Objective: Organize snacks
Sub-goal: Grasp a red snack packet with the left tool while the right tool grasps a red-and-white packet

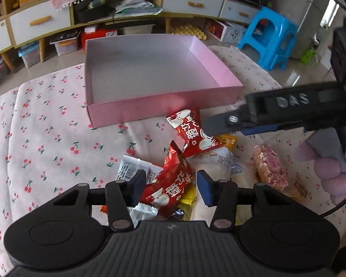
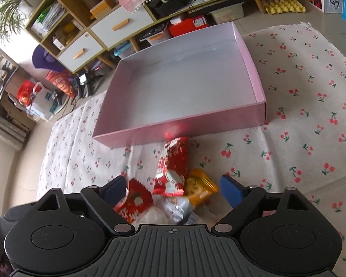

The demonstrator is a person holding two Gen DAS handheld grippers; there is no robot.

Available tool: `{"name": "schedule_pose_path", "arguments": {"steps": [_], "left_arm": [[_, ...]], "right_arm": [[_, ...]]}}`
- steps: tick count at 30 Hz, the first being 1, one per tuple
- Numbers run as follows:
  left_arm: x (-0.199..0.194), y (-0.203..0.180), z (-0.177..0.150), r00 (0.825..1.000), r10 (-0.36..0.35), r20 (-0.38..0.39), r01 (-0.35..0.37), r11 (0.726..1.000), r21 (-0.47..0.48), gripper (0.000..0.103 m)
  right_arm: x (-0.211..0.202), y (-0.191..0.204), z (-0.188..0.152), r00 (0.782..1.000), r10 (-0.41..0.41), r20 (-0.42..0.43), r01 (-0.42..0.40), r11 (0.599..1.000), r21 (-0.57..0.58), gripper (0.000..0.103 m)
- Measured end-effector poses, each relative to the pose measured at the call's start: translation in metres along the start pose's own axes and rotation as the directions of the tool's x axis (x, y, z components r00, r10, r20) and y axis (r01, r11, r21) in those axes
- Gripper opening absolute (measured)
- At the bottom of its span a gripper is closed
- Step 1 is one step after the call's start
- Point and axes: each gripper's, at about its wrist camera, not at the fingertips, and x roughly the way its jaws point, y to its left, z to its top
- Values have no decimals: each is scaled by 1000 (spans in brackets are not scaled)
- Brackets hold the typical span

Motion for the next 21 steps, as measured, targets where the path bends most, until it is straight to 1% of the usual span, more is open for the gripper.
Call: {"name": "schedule_pose_path", "arguments": {"steps": [2,3,5,8,10,12,13,18,21], "left_arm": [[3,0,1,1000,5,-8,-5,1000,2,41],[4,1,2,1000,7,-13,-7,1000,-4,41],[8,3,2,999,22,-26,-22,999,-27,41],[14,8,2,998,27,-52,-30,998,-59,41],[15,8,3,998,29,-52,-33,997,-75,42],[14,9,4,998,31,-56,-36,995,-92,43],[14,9,4,998,32,-59,-38,995,-96,43],[16,7,5,996,47,-74,-54,993,-102,45],[16,6,6,995,58,-81,-66,992,-105,43]], "right_arm": [[7,-1,3,1000,5,0,-5,1000,23,77],[10,-1,4,1000,8,-2,-8,999,35,75],[17,-1,4,1000,12,-6,-11,998,55,67],[23,1,4,1000,6,4,-6,998,62,59],[27,2,3,1000,1,5,-1,998,63,54],[29,4,3,1000,-14,10,13,998,55,51],[29,4,3,1000,-23,15,23,999,50,48],[31,8,0,998,-48,39,47,999,12,41],[34,11,-3,997,-62,49,63,998,-23,36]]}}
